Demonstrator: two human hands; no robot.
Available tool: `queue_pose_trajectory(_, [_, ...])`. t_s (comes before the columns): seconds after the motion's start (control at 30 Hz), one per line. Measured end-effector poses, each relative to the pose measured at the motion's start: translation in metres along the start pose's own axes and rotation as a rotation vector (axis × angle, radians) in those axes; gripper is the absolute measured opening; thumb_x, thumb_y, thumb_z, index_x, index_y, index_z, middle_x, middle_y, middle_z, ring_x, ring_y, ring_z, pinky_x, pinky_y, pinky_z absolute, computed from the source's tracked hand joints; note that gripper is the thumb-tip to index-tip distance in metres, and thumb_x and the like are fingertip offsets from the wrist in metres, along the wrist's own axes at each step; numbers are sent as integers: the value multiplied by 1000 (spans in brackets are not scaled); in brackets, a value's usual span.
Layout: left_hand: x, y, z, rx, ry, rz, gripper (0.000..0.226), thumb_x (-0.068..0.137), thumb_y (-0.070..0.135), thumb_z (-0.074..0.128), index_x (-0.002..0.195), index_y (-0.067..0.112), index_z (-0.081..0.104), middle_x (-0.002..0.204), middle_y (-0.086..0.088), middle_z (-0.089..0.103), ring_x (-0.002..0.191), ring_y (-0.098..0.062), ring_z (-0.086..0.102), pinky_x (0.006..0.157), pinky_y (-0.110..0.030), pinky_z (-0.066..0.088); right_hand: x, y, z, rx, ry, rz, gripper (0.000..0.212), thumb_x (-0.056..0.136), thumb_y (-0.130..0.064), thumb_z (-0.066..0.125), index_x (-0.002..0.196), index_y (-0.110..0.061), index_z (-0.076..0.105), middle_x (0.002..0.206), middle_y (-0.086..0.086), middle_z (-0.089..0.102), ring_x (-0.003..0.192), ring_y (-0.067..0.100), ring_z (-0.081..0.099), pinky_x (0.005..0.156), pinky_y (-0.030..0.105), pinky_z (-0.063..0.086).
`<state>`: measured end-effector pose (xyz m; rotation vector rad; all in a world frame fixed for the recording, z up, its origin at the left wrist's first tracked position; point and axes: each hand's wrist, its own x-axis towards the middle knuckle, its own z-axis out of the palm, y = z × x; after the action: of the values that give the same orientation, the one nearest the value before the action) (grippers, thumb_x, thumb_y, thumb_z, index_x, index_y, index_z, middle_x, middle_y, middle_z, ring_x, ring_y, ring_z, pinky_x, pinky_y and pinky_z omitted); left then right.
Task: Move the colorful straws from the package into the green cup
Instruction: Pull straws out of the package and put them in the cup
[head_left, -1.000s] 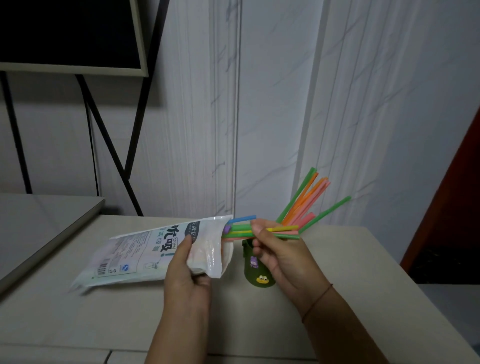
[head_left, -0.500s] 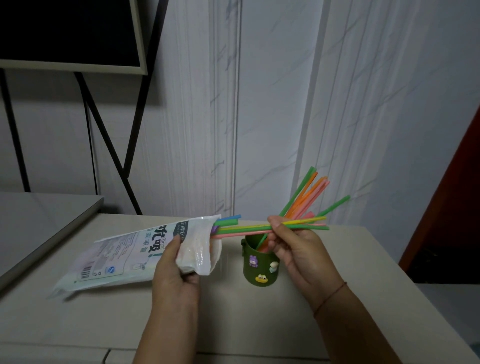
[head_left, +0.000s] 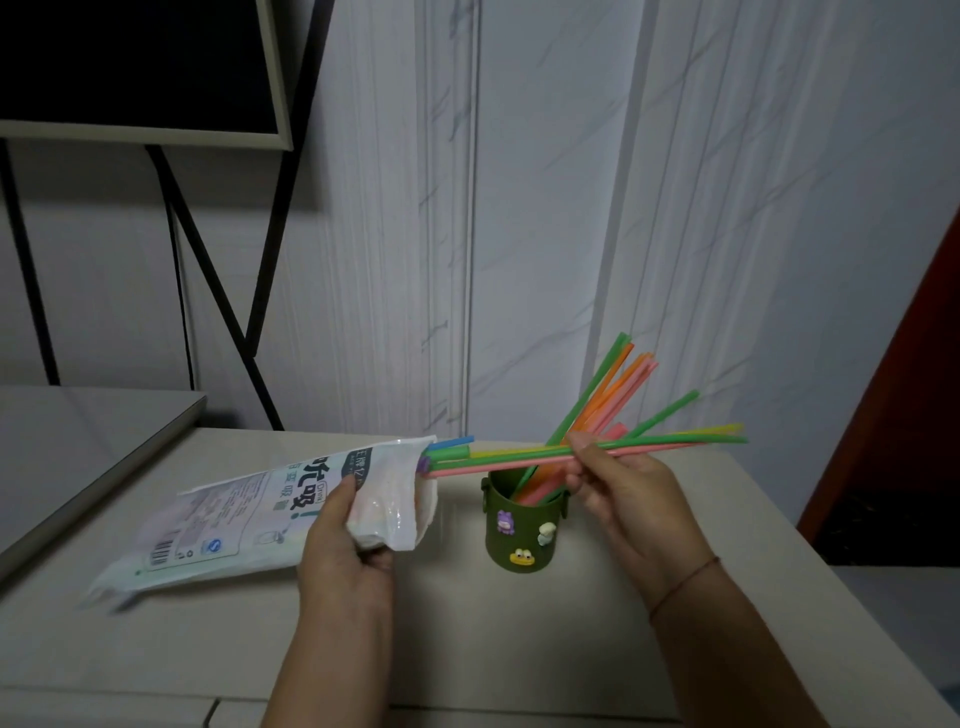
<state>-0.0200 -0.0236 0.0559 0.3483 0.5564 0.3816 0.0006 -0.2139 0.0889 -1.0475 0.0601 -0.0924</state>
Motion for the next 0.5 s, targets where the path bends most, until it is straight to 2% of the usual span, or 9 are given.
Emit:
queue_pose_trajectory(0.17, [3,3,-1,19,14,29,47,86,9,68,129,18,54,123,-3,65,81,-12,65,55,-29,57,6,-25,-28,-55,88,-68,6,85,-1,60,83,0,65,69,9,60,47,3,59,52,14,54])
queue_pose_trajectory(0.27, [3,0,-1,34,13,26,48,85,10,68,130,18,54,121,-2,66,79,-11,65,50,-27,57,8,-29,-38,-126,138,-122,6,85,-1,61,83,-1,66,73,10,62,49,3,60,51,12,52])
queue_pose_trajectory(0.37, [0,-4,-1,41,2,23,52,85,10,68,134,17,53,120,-2,66,79,-11,65,49,-27,57,12,-27,-40,-246,172,-186,5,85,0,61,83,-1,65,69,11,60,46,2,59,51,11,52])
queue_pose_trajectory(0.5, [-3,-7,0,63,-14,18,50,85,10,68,133,15,55,122,-2,66,81,-11,65,49,-27,57,16,-14,-33,-467,143,-200,5,85,-3,62,85,-2,66,64,10,62,44,3,58,49,11,51])
